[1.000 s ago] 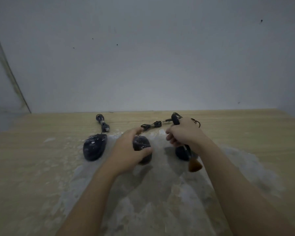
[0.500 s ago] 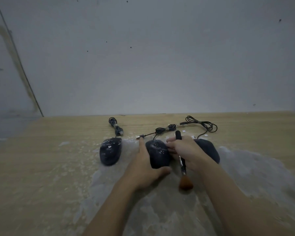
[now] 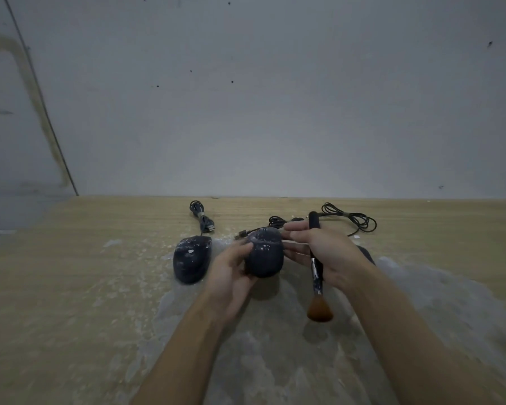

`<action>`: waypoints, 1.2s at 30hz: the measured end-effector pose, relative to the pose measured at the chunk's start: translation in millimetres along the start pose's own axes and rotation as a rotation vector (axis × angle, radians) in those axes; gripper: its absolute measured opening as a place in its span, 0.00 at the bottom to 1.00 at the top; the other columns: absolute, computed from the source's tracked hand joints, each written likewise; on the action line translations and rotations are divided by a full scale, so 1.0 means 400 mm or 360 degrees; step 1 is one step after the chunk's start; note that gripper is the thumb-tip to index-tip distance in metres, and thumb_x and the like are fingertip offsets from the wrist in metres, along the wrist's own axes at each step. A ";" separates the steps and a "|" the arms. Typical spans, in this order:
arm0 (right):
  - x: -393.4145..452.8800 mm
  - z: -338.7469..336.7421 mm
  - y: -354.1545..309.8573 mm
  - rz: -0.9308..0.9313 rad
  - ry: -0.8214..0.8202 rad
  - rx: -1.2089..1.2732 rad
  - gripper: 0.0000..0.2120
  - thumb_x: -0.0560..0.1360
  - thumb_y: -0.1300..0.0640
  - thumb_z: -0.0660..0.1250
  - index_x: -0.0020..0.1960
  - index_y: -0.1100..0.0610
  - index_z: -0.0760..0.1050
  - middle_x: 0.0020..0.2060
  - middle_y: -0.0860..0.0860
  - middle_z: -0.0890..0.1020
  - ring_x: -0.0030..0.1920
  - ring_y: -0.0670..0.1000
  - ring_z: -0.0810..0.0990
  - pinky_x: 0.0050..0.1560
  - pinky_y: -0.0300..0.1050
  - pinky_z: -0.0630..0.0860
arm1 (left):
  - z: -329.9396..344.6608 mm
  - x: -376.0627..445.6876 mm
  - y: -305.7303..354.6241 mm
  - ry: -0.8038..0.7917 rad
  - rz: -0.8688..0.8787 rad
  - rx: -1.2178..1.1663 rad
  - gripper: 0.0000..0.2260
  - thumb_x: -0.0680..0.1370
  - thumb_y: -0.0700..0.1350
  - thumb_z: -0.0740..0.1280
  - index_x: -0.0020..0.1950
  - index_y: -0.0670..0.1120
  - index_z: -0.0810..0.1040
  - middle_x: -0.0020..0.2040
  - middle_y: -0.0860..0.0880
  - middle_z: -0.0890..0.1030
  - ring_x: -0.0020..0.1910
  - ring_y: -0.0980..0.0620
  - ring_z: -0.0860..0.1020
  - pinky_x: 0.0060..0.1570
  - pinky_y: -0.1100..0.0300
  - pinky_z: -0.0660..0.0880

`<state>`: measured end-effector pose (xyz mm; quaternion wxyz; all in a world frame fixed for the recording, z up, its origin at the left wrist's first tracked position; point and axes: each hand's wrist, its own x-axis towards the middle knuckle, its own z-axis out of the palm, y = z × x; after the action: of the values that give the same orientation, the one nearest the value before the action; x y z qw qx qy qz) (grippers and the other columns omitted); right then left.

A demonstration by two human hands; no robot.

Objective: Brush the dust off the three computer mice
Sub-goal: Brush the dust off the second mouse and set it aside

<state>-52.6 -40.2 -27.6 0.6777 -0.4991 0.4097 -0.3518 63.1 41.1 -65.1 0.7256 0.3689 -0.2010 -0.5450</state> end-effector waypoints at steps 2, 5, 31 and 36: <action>-0.001 0.004 0.005 -0.0035 0.0013 -0.0052 0.08 0.76 0.69 0.59 0.48 0.61 0.76 0.50 0.58 0.82 0.50 0.56 0.81 0.47 0.46 0.79 | -0.005 0.000 0.001 -0.0021 -0.0011 0.0047 0.19 0.71 0.31 0.60 0.62 0.35 0.73 0.56 0.37 0.78 0.53 0.43 0.77 0.53 0.52 0.75; -0.004 0.006 0.010 -0.0013 -0.0003 -0.0174 0.08 0.77 0.66 0.60 0.50 0.62 0.77 0.52 0.58 0.82 0.50 0.55 0.82 0.46 0.46 0.79 | -0.012 -0.001 0.001 -0.0035 -0.0004 0.0197 0.22 0.72 0.27 0.60 0.65 0.38 0.71 0.57 0.38 0.79 0.54 0.41 0.78 0.48 0.50 0.79; -0.033 -0.002 -0.073 -0.1497 0.0309 -0.0897 0.08 0.71 0.51 0.70 0.39 0.55 0.79 0.33 0.49 0.82 0.38 0.50 0.83 0.43 0.39 0.79 | -0.040 -0.009 0.001 -0.0221 0.0153 0.0210 0.33 0.68 0.22 0.63 0.67 0.49 0.69 0.66 0.49 0.74 0.52 0.50 0.81 0.45 0.52 0.81; -0.034 0.009 -0.068 -0.1411 0.0137 -0.1056 0.07 0.71 0.54 0.70 0.40 0.57 0.81 0.33 0.48 0.83 0.37 0.44 0.81 0.41 0.37 0.78 | -0.044 -0.006 -0.002 -0.0234 0.0152 0.0220 0.34 0.68 0.22 0.63 0.69 0.47 0.68 0.66 0.48 0.74 0.53 0.49 0.80 0.45 0.52 0.81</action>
<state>-56.8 -33.7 1.9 0.2539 -0.7956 0.2767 -0.4754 74.1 48.8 -76.7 0.7069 0.3670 -0.3081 -0.5202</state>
